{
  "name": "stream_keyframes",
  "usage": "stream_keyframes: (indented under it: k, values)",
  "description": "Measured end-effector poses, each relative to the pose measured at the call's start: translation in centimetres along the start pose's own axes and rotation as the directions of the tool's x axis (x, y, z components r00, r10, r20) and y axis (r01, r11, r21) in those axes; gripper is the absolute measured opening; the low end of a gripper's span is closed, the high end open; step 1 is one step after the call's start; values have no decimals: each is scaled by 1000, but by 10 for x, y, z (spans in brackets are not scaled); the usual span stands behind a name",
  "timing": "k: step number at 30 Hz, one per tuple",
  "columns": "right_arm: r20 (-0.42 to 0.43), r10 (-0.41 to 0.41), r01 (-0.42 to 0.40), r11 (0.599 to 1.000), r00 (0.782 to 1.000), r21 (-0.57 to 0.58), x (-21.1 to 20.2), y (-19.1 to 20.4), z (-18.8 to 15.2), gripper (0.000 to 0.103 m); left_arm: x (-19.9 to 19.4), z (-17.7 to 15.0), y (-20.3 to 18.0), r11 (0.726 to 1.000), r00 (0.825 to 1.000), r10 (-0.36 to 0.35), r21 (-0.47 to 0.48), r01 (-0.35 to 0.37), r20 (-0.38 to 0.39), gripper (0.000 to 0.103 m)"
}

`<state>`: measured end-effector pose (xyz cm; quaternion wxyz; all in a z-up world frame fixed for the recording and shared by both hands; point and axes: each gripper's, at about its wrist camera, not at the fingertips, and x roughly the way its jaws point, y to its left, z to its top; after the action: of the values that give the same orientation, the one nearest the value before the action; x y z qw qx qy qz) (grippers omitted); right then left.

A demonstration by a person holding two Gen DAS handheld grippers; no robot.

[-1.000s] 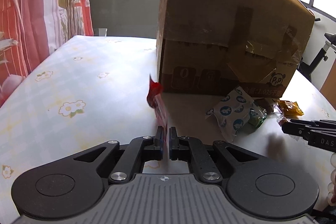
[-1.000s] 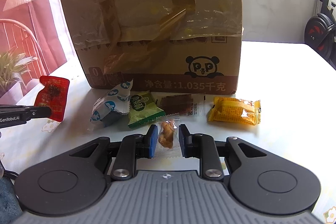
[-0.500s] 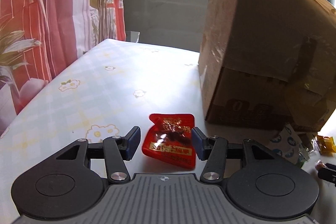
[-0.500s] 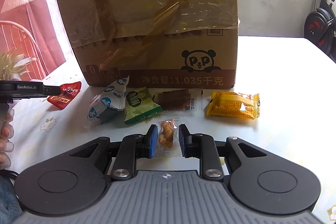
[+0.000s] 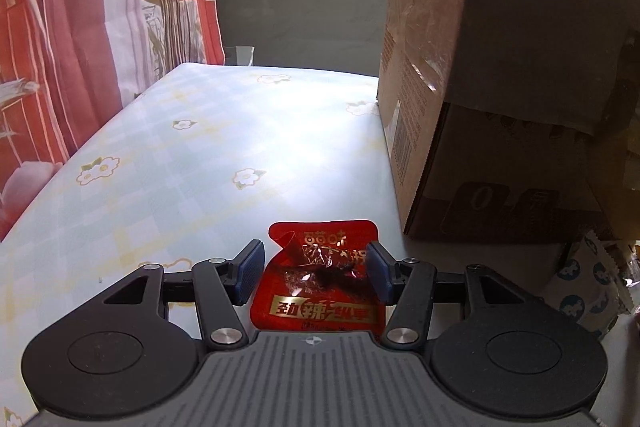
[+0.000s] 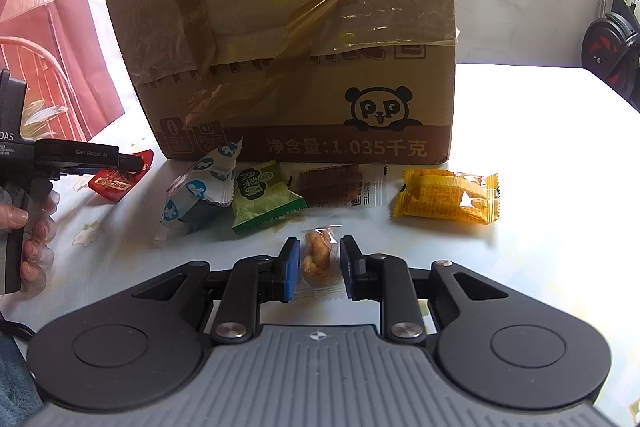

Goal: Organize snacks

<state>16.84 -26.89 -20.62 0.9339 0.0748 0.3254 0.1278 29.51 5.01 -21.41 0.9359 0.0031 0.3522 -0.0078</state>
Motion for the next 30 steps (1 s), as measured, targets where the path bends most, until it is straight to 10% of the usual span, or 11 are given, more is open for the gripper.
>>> stream_keyframes:
  k: [13, 30]
  values:
    - [4, 12, -12, 1000, 1000, 19, -1, -3, 0, 24, -40, -1, -6, 996, 993, -84, 2, 84, 82, 9]
    - [132, 33, -37, 999, 991, 29, -34, -2, 20, 24, -132, 21, -30, 976, 952, -206, 117, 184, 228, 8]
